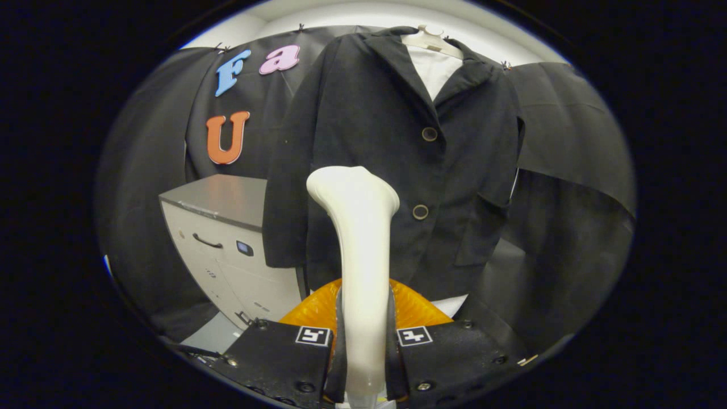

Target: Iron the clothes twice with a garment steamer, once on the left side and once on the right side.

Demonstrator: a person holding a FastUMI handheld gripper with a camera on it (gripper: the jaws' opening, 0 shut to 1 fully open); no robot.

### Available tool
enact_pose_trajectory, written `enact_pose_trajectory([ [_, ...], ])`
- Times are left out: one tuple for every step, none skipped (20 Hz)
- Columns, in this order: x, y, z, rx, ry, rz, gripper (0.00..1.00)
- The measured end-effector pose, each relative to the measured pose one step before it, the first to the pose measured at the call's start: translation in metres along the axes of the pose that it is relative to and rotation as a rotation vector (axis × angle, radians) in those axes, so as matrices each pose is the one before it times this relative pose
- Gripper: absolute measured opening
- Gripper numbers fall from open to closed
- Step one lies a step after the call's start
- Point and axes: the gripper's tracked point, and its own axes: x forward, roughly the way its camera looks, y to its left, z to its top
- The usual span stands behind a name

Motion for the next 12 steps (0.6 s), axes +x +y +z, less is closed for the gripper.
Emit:
enact_pose_trajectory([
  [0.00244, 0.00121, -0.00689, -0.0006, 0.01708, 0.00153, 0.3],
  [0.00129, 0.00052, -0.00925, -0.00366, 0.01414, 0.00128, 0.3],
  [0.00195, 0.00012, -0.00715, -0.00462, 0.01371, -0.00082, 0.3],
  [0.00258, -0.00089, -0.00824, -0.00195, 0.01455, 0.00015, 0.3],
  [0.00276, 0.0003, -0.00582, 0.00113, 0.0144, -0.00017, 0.3],
  [0.0026, 0.00091, -0.00681, -0.00068, 0.01536, -0.00059, 0.3],
  [0.0022, 0.00057, -0.00533, -0.00171, 0.00814, -0.00017, 0.3],
  [0.00335, -0.00347, -0.00652, -0.0085, 0.01194, -0.00212, 0.3],
  [0.00296, -0.00003, -0.00643, -0.00691, 0.01605, -0.00053, 0.29],
  [0.0035, 0.00147, -0.00935, -0.00126, 0.01705, 0.00197, 0.3],
  [0.00276, -0.00016, -0.0068, -0.00103, 0.01443, 0.00036, 0.3],
  [0.0026, -0.00152, -0.00846, -0.00221, 0.01008, -0.00063, 0.3],
])
